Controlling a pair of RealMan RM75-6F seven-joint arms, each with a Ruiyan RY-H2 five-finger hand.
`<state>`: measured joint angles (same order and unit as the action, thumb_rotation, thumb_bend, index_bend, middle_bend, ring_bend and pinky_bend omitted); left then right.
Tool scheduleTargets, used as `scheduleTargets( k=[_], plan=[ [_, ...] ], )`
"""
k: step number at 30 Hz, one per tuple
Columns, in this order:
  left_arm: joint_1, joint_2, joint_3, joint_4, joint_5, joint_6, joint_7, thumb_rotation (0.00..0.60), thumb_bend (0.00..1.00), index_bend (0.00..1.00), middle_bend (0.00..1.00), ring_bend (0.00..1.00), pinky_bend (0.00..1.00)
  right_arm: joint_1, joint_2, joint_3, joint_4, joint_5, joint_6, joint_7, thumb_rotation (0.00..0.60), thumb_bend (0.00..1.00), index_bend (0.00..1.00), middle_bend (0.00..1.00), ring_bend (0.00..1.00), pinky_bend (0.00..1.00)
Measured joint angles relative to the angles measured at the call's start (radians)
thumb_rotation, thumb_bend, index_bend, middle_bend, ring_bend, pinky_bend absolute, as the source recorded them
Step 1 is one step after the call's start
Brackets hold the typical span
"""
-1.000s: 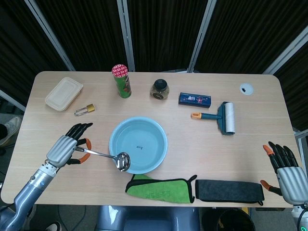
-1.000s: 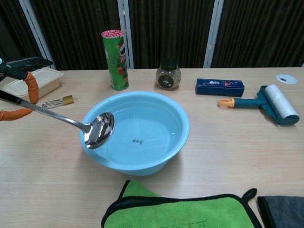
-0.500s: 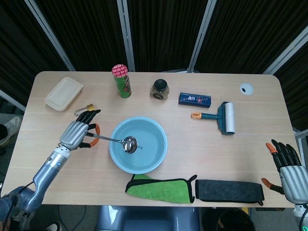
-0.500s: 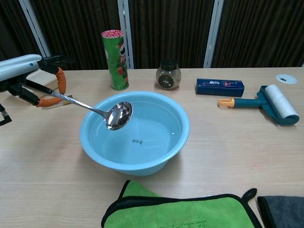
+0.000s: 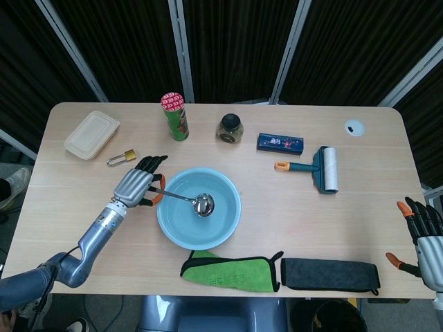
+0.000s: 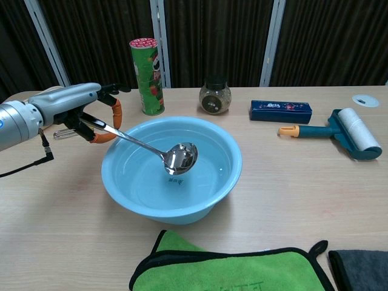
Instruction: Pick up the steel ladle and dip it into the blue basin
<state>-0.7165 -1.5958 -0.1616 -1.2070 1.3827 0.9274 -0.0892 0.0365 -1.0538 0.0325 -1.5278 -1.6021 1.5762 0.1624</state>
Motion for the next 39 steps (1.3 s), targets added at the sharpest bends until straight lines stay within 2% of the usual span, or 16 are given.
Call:
scheduleTargets(
  k=[7,26,34,39],
  plan=[
    [-0.032,-0.038,0.002,0.017,-0.006,-0.023,0.044,0.6,0.41,0.69,0.0,0.0,0.0,-0.003,0.009,-0.001,0.0,-0.003,0.006,0.02,0.6,0.0,0.0,0.0,0.0,0.0],
    [-0.064,-0.063,0.01,0.021,-0.072,-0.075,0.159,0.6,0.41,0.69,0.0,0.0,0.0,-0.002,0.01,0.001,0.005,0.0,0.001,0.03,0.6,0.0,0.0,0.0,0.0,0.0],
    [-0.056,-0.03,0.01,-0.03,-0.059,-0.046,0.149,0.6,0.41,0.69,0.0,0.0,0.0,0.002,0.006,0.004,0.007,0.005,-0.006,0.023,0.6,0.0,0.0,0.0,0.0,0.0],
    [-0.047,0.028,0.007,-0.105,-0.075,-0.044,0.157,0.6,0.41,0.7,0.0,0.0,0.0,0.013,0.003,0.001,0.009,0.013,-0.041,0.017,0.6,0.0,0.0,0.0,0.0,0.0]
  ],
)
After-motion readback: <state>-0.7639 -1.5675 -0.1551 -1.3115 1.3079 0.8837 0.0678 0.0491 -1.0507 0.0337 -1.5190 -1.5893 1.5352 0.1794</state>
